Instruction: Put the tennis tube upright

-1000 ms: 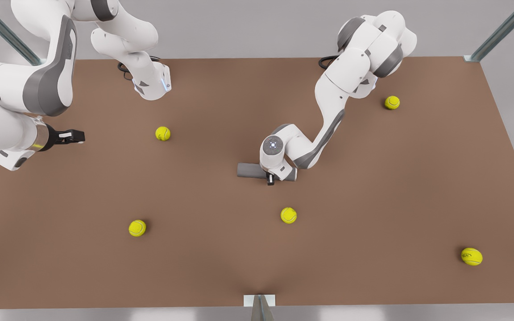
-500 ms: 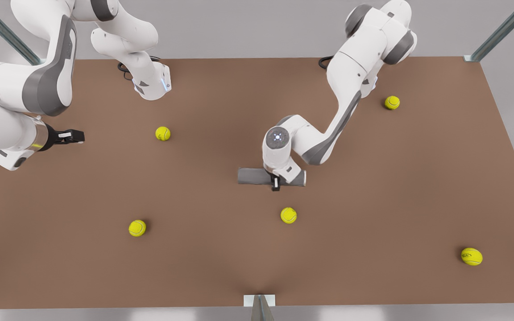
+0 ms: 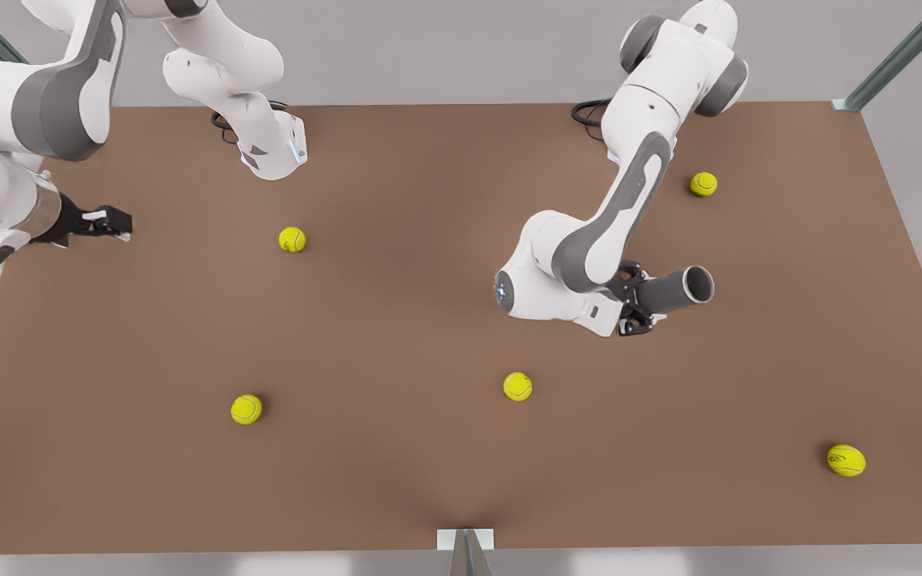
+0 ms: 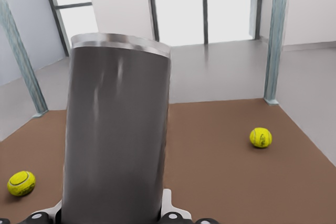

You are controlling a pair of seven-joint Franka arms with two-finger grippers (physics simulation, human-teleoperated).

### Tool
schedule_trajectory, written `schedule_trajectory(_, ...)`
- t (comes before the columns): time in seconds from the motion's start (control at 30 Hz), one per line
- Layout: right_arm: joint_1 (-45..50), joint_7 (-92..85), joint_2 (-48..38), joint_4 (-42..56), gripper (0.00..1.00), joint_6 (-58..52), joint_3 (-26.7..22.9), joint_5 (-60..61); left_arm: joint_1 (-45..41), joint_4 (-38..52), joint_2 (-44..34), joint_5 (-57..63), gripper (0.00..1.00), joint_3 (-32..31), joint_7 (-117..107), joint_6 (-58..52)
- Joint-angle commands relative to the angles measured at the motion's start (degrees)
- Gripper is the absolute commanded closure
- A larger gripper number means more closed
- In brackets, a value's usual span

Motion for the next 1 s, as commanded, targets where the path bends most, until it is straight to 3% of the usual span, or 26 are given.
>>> schedule_trajectory(0.0, 0.1, 0.5, -0.3, -0.2, 0.00, 1.8, 0.0, -0.4, 0.1, 0.1, 1.7, 9.6, 0.32, 1.7, 5.5, -8.4)
schedule_trajectory(0.2, 0.2, 0.4, 0.3, 0.4, 0.00, 1.6, 0.0, -0.5, 0.5, 0.7, 10.6, 17.6, 0.32, 2.7, 5.4, -7.3)
schedule_trajectory(0.43, 0.4, 0.4, 1.1, 0.6, 0.00, 1.4, 0.0, -0.5, 1.3, 3.0, 11.0, 6.6, 0.32, 2.7, -3.7, 1.8)
schedule_trajectory(0.73, 0.4, 0.0, 1.7, 0.7, 0.00, 1.3, -0.3, -0.5, 1.1, 2.6, 11.5, 17.2, 0.32, 3.8, -12.5, 3.2)
schedule_trajectory(0.97, 0.5, -0.1, 2.3, 0.7, 0.00, 1.3, -0.4, -0.5, 1.1, 0.5, 13.4, 18.2, 0.32, 6.5, -18.2, 2.2)
